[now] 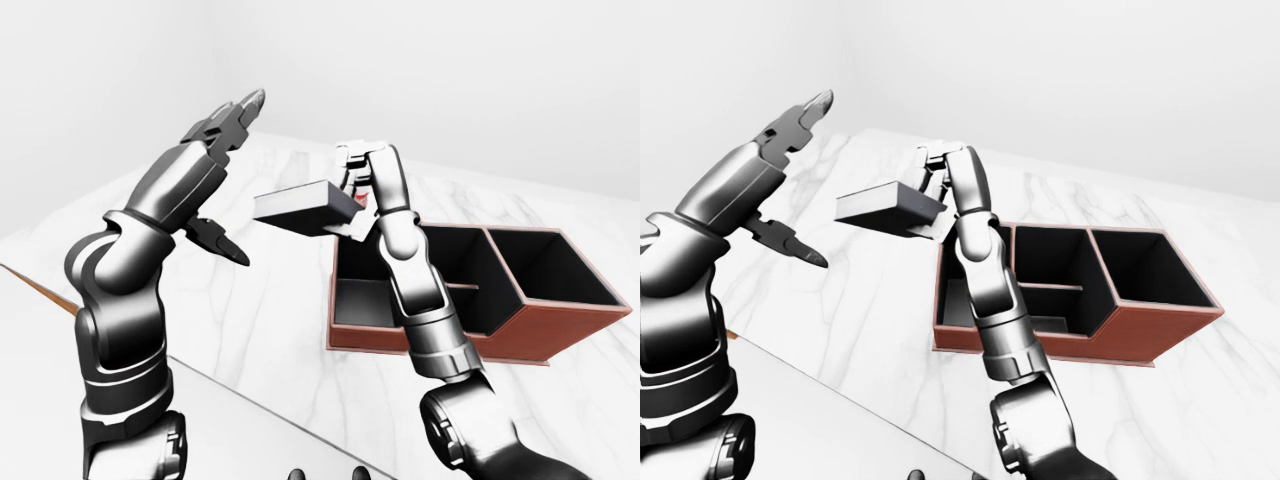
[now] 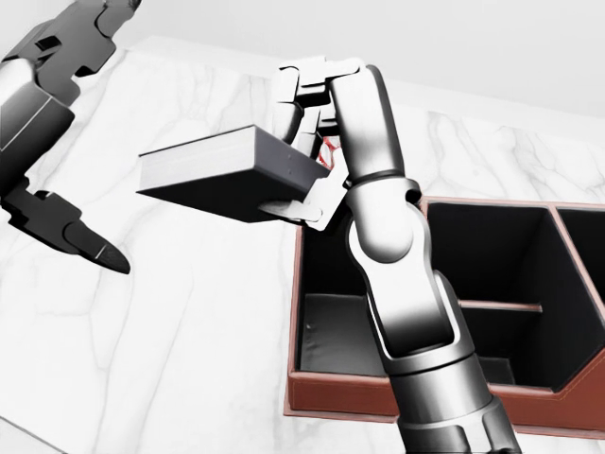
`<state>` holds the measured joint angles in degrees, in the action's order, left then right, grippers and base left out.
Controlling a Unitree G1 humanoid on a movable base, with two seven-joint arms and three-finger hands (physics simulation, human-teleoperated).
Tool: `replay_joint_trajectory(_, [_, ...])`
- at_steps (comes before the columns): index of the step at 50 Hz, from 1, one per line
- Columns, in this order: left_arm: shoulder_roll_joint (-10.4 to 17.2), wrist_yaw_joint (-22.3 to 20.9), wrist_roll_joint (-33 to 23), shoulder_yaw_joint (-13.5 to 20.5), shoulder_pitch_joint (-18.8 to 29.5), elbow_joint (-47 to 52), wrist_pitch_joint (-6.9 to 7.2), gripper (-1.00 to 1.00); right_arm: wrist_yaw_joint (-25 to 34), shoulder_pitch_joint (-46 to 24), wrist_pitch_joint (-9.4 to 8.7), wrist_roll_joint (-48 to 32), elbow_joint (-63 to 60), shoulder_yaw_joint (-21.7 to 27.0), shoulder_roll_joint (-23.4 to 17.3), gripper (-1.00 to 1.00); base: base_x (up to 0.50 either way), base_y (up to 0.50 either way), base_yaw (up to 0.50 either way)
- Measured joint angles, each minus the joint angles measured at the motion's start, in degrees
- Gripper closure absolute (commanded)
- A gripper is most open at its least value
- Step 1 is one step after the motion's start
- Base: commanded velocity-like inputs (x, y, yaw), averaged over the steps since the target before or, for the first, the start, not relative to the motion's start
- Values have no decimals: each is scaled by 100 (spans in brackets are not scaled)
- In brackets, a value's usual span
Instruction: Pick up the book and place it in the right compartment of the caddy.
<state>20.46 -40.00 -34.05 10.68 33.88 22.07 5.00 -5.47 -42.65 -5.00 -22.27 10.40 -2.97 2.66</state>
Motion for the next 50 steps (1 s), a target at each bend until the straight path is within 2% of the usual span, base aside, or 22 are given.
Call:
replay_joint_trajectory(18, [97,451,894,230,-219,-150,0,-100,-70,-337,0,254,77,194,-292,100,0,0,0])
replay_joint_trajectory(32, [106,1269,1717,405,-366,-524,0,-100,-123,-633,0,504,176,400,-631,100,0,0,0])
replay_joint_trajectory(50, [-126,2193,2809,516,-832,-850,0,-100,-255,-954,0,864,296,645,-1070,100,0,0,0])
